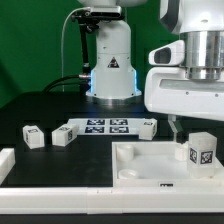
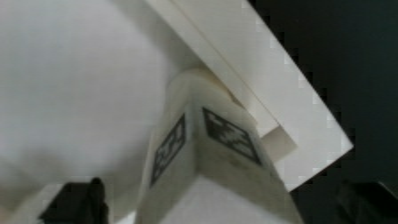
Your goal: Assemble one leg
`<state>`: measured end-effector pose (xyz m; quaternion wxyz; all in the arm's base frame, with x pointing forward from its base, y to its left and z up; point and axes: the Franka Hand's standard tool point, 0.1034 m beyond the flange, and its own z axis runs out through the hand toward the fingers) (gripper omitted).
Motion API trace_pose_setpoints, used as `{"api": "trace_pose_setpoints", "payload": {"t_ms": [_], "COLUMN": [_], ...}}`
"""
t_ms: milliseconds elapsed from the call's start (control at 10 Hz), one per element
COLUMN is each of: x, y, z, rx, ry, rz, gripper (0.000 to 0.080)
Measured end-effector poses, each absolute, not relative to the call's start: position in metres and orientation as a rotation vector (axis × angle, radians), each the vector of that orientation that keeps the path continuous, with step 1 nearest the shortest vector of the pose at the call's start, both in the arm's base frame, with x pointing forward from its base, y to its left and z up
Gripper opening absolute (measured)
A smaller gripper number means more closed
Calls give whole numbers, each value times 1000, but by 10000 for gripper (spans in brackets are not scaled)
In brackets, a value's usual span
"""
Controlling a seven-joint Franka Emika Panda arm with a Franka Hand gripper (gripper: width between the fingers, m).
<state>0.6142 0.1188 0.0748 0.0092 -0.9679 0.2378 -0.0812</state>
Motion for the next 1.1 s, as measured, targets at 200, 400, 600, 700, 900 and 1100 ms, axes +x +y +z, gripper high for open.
{"api": "trace_pose_setpoints", "payload": {"t_ms": [200, 400, 600, 700, 900, 1100], "x": [614, 613, 615, 617, 616, 616], "y": [120, 123, 121, 120, 119, 119], "z": [75, 79, 81, 82, 81, 80], "rx": [-3091, -3138, -3182, -3184, -3185, -3185], "ry": [502, 241, -164, -297, -251, -251], "rz": [-261, -267, -280, -315, -314, -314], "gripper": [649, 649, 649, 649, 555, 421]}}
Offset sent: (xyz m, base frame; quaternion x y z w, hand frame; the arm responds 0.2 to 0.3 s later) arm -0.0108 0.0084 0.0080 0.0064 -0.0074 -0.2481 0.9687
